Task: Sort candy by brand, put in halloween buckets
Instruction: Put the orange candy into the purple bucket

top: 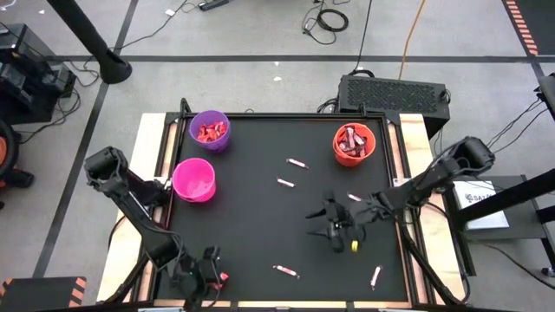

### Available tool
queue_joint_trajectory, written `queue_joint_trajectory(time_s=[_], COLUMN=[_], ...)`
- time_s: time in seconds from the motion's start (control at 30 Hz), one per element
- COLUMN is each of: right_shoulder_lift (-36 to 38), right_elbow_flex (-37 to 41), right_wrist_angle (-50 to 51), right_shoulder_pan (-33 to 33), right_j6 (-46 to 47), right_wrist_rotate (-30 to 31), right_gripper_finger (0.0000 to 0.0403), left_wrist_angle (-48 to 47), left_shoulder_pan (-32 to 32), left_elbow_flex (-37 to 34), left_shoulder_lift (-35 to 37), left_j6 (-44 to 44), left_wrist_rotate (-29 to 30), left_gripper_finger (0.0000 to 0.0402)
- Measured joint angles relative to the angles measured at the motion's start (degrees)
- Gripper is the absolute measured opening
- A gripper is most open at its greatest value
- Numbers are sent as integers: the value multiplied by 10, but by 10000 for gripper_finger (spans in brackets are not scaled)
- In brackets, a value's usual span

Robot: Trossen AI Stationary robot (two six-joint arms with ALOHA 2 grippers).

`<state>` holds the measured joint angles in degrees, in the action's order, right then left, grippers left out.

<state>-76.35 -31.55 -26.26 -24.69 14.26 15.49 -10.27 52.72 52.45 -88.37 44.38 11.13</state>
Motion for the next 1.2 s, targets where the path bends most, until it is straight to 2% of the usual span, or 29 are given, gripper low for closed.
queue_joint_trajectory(time_s=[0.2,0.37,0.5,0.73,1.0,1.2], right_shoulder_lift=[-39,-63,-83,-116,-117,-117], right_elbow_flex=[0,0,-15,-60,-74,-74], right_wrist_angle=[-151,-196,-193,-143,-116,-117], right_shoulder_pan=[-46,-55,-55,-54,-56,-57], right_j6=[-31,-32,-23,-18,-20,-29], right_wrist_rotate=[11,12,28,26,24,24], right_gripper_finger=[212,212,212,212,212,212], left_wrist_angle=[-3,-4,-15,-62,-81,-81], left_shoulder_pan=[15,17,17,17,17,17], left_elbow_flex=[0,0,0,0,0,0], left_shoulder_lift=[-32,-59,-77,-86,-87,-103], left_j6=[-61,-113,-149,-153,-176,-179], left_wrist_rotate=[-2,-1,-2,-13,-12,-13], left_gripper_finger=[141,141,141,141,141,115])
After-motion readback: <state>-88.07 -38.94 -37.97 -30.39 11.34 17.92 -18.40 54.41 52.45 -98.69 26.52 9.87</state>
